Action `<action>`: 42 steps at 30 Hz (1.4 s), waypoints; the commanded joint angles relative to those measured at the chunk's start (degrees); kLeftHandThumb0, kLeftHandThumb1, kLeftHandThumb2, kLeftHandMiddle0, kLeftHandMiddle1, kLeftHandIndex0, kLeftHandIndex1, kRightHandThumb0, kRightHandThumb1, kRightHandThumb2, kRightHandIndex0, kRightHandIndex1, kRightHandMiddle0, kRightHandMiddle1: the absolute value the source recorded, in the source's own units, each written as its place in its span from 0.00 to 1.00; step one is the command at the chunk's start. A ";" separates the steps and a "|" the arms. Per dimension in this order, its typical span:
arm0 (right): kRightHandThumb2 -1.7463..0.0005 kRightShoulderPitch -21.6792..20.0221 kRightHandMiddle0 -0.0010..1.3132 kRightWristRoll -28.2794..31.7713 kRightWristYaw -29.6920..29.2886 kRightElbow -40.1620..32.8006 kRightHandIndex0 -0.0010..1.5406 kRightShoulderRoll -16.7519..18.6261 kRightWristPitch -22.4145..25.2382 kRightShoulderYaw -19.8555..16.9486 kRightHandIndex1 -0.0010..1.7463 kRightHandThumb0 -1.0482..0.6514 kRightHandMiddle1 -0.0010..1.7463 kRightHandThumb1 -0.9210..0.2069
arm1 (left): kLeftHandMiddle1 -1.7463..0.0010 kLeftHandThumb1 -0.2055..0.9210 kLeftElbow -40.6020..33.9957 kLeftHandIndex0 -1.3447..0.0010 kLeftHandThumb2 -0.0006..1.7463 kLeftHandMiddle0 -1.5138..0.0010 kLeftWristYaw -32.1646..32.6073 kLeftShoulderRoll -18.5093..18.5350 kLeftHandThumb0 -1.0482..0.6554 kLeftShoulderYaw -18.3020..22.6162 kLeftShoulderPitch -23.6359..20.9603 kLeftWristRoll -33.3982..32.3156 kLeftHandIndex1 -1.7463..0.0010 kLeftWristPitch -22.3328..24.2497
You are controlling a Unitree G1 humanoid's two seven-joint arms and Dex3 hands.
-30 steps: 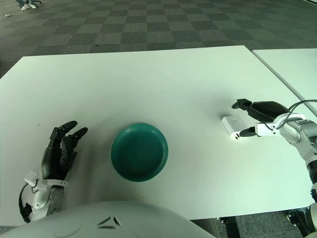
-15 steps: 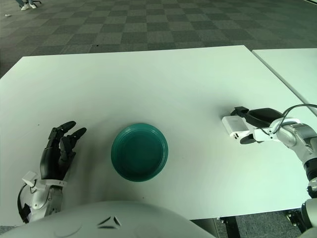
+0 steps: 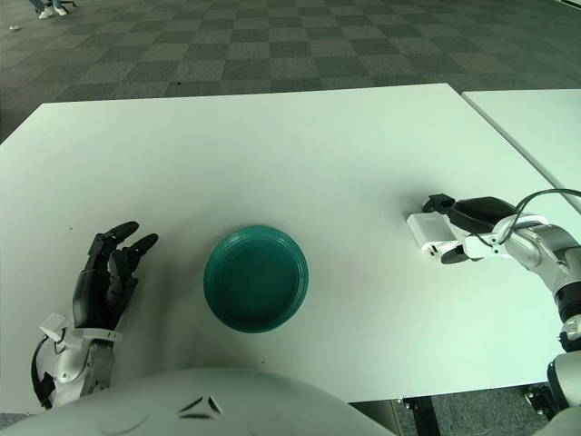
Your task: Put the charger into the plate.
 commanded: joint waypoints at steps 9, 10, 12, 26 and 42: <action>0.74 -2.15 0.00 -2.43 -1.76 4.99 0.30 2.46 0.80 4.50 0.02 0.25 0.47 0.13 | 0.45 1.00 0.39 0.92 0.38 0.81 0.10 0.26 0.14 0.34 0.44 -0.25 0.32 1.48; 0.74 -2.23 0.00 -2.41 -1.88 5.14 0.30 2.53 0.84 4.76 0.02 0.25 0.47 0.13 | 0.45 1.00 0.37 0.92 0.38 0.81 0.11 0.22 0.14 0.30 0.48 -0.22 0.32 1.45; 0.74 -2.42 0.00 -2.39 -2.10 5.42 0.30 2.64 0.88 5.22 0.02 0.26 0.48 0.13 | 0.45 1.00 0.35 0.92 0.38 0.81 0.12 0.18 0.14 0.26 0.51 -0.18 0.32 1.42; 0.67 -4.29 0.04 -3.18 -8.37 10.78 0.29 4.18 3.69 7.84 0.32 0.29 0.89 0.15 | 0.45 1.00 -0.17 0.92 0.38 0.81 0.37 -0.37 0.14 -0.31 1.09 0.32 0.32 1.21; 0.52 -4.15 0.26 -3.87 -13.67 10.46 0.41 4.30 7.33 9.35 0.98 0.39 1.00 0.20 | 0.45 1.00 -0.35 0.92 0.38 0.81 0.64 -0.94 0.14 -0.83 1.41 0.90 0.32 0.94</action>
